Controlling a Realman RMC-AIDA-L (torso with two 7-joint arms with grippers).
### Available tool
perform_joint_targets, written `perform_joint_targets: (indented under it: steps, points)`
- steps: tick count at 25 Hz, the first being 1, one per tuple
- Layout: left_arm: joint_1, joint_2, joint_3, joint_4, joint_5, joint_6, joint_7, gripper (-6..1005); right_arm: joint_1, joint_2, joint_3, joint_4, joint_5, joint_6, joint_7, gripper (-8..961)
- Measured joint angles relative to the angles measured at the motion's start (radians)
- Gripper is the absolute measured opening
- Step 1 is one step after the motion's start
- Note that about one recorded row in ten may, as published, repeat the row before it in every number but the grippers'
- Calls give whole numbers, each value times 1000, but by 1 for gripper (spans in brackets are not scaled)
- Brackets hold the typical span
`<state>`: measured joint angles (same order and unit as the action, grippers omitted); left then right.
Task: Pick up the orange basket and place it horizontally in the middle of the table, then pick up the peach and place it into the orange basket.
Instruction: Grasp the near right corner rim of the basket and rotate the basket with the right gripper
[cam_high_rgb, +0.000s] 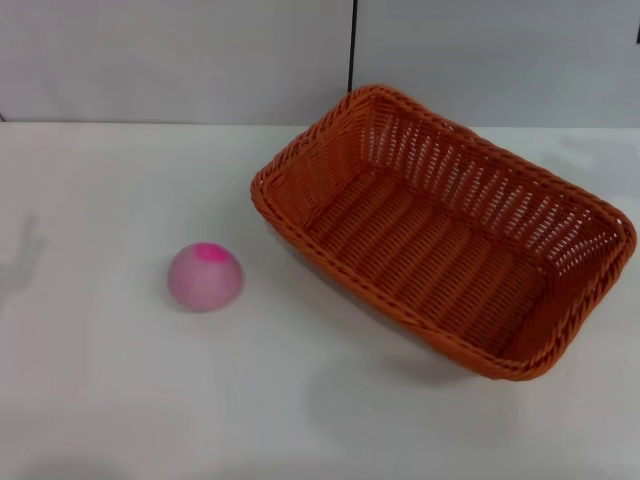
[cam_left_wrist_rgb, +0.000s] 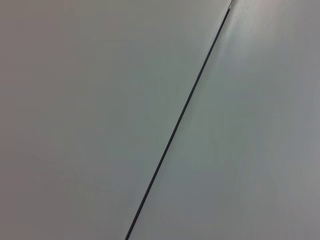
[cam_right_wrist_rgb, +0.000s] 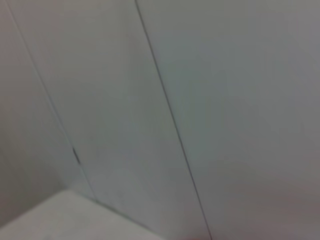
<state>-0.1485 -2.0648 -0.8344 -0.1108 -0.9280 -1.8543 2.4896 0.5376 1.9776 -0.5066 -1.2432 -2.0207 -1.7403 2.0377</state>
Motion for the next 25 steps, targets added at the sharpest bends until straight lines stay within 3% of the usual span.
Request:
perform_joint_targets:
  steps: [7, 10, 15, 19, 25]
  points:
    - [-2, -1, 0, -1, 0, 4, 0, 834, 105, -27, -12, -15, -186, -16, 138, 481]
    - [-2, -1, 0, -2, 0, 4, 0, 834, 140, -30, -96, -14, -262, -18, 148, 484]
    - [2, -1, 0, -2, 0, 4, 0, 834, 162, -29, -170, -4, -314, -7, 152, 674]
    - [3, -2, 0, 1, 0, 6, 0, 834, 178, -29, -191, 15, -350, -8, 156, 755]
    - [3, -3, 0, -1, 0, 20, 0, 834, 205, -29, -237, 78, -435, -1, 158, 755]
